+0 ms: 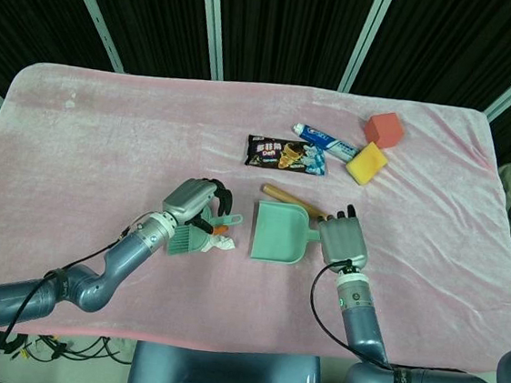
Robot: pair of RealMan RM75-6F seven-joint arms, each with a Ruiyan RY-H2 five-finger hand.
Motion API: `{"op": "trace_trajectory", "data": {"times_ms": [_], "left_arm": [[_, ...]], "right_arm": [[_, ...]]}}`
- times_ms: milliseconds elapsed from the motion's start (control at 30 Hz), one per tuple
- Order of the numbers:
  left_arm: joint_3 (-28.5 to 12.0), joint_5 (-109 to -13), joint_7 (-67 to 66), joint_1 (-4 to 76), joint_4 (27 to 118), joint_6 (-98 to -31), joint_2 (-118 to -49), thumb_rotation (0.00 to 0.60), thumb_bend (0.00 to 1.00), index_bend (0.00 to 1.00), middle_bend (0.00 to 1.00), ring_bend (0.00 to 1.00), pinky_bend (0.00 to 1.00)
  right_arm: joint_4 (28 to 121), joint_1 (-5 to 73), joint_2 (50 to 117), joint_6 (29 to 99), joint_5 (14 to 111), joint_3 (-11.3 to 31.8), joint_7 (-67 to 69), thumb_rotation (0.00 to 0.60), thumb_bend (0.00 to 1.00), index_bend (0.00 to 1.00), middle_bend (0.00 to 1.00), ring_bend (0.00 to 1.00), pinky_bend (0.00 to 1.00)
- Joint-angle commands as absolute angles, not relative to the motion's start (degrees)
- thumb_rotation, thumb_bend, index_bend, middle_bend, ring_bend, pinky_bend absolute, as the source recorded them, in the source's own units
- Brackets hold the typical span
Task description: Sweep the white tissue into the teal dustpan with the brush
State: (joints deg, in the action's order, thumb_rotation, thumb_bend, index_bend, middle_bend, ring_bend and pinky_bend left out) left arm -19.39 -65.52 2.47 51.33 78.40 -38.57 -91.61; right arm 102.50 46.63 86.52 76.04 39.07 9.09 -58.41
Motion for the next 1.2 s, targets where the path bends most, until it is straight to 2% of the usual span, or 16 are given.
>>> {"op": "trace_trajectory", "data": {"times_ms": [33,267,600,833,1200], "left_arm": [[-18.7,-67.4,4.5,51.9,77.3,-38.6,-92.3,0.6,0.42,0.64,0.68,0.26,0.28],[-17.7,-72.9,12.8,51.9,73.3,-41.5,-95.6,0.6,0.42,0.64,0.68,0.26,0.28],[-16.3,-80.4,22.5,52.3,67.0,-49.4,-100.6,0.6,0.42,0.64,0.68,0.26,0.28],[-15.3,-82.3,26.0,53.0,64.2,-51.5,-102.6,0.6,0.42,0.64,0.68,0.26,0.28],[-14.4,-82.7,29.3,54.0,60.5,-52.6,-105.1,0.6,0.42,0.65,0.68,0.26,0.29]], "right_arm": [[102.5,46.6,86.7,76.3,39.2,9.0,-58.5,0.6,0.52,0.68,0.57,0.34,0.17],[102.2,46.4,87.3,77.1,39.4,8.9,-58.6,0.6,0.52,0.68,0.58,0.34,0.17],[102.9,47.1,85.0,74.9,37.1,8.3,-61.2,0.6,0.52,0.68,0.58,0.34,0.17],[104.0,48.1,83.0,71.5,33.9,8.3,-61.5,0.6,0.52,0.68,0.58,0.34,0.17],[104.0,48.8,83.6,70.8,32.1,8.2,-59.9,0.6,0.52,0.68,0.58,0.34,0.17]]}}
